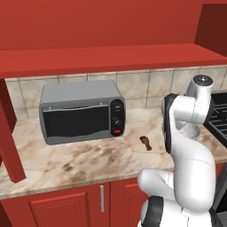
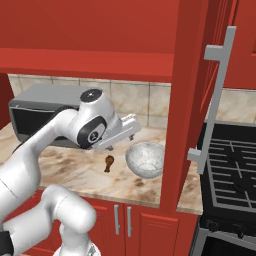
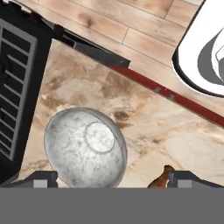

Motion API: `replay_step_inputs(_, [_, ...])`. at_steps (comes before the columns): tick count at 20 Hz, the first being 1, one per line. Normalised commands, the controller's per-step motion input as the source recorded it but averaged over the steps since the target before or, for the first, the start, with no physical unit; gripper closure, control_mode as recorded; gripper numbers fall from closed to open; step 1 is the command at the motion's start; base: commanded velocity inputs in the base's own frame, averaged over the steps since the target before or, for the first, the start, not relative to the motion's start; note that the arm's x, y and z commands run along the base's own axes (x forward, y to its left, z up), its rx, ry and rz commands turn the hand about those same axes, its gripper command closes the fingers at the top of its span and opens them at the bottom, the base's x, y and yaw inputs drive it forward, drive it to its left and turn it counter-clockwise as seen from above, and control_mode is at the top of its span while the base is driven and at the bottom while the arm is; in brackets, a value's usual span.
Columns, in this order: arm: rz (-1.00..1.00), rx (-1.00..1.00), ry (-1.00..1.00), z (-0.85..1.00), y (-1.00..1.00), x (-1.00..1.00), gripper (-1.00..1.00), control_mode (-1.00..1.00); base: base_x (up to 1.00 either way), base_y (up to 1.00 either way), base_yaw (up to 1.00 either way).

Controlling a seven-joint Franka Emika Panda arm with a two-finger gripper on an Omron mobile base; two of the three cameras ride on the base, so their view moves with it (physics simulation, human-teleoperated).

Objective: Retrieve the bowl from the cabinet, then place the raw meat into the bowl to avoid contamination.

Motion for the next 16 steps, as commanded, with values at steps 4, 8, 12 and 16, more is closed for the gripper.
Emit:
replay_step_inputs(4, [-0.2, 0.0, -0.01, -0.01, 0.6, -0.14, -1.0, -1.0, 0.0, 0.0, 0.0])
replay_step_inputs(8, [-0.18, 0.0, -0.02, -0.18, 0.71, -0.05, -1.0, -1.0, 0.0, 0.0, 0.0])
replay_step_inputs(12, [-0.19, 0.0, -0.02, -0.24, 0.72, 0.0, -1.0, -1.0, 0.0, 0.0, 0.0])
replay_step_inputs(16, [-0.23, 0.0, 0.0, -0.26, 0.61, 0.06, -1.0, -1.0, 0.0, 0.0, 0.0])
